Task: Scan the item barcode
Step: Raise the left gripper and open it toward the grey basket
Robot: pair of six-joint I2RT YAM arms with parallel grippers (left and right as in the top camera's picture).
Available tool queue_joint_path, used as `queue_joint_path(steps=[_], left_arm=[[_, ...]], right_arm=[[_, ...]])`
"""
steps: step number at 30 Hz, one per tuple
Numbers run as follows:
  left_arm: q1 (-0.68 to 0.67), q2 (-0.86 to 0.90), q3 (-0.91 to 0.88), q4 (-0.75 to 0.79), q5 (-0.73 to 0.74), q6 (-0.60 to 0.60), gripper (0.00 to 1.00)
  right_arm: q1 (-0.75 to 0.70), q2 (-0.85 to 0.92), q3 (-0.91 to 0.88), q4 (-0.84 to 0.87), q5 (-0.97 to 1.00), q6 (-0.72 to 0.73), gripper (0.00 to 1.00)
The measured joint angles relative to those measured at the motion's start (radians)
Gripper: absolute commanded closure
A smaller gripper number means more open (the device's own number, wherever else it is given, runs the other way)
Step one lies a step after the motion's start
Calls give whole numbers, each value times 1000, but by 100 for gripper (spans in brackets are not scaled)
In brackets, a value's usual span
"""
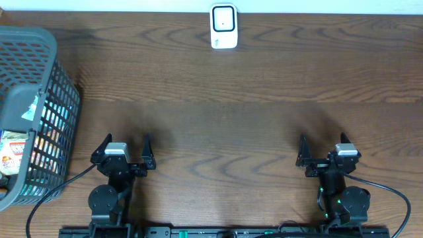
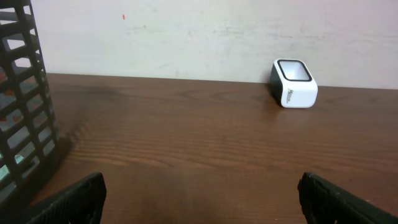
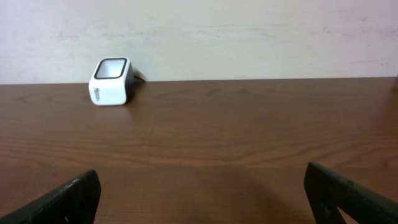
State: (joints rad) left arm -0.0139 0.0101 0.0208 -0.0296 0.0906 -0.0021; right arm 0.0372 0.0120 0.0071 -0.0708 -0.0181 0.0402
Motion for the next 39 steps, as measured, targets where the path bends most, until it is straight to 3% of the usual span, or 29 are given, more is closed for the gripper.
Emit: queue_joint_path(steps=[26,34,39], left_arm=[[0,0,0,0,0,-2,2],[0,0,0,5,0,-76,2],[0,1,-10,133,32,-88,2]], right_arm=[[0,0,0,0,0,0,1],[0,0,0,0,0,0,1],[0,0,0,0,0,0,1]])
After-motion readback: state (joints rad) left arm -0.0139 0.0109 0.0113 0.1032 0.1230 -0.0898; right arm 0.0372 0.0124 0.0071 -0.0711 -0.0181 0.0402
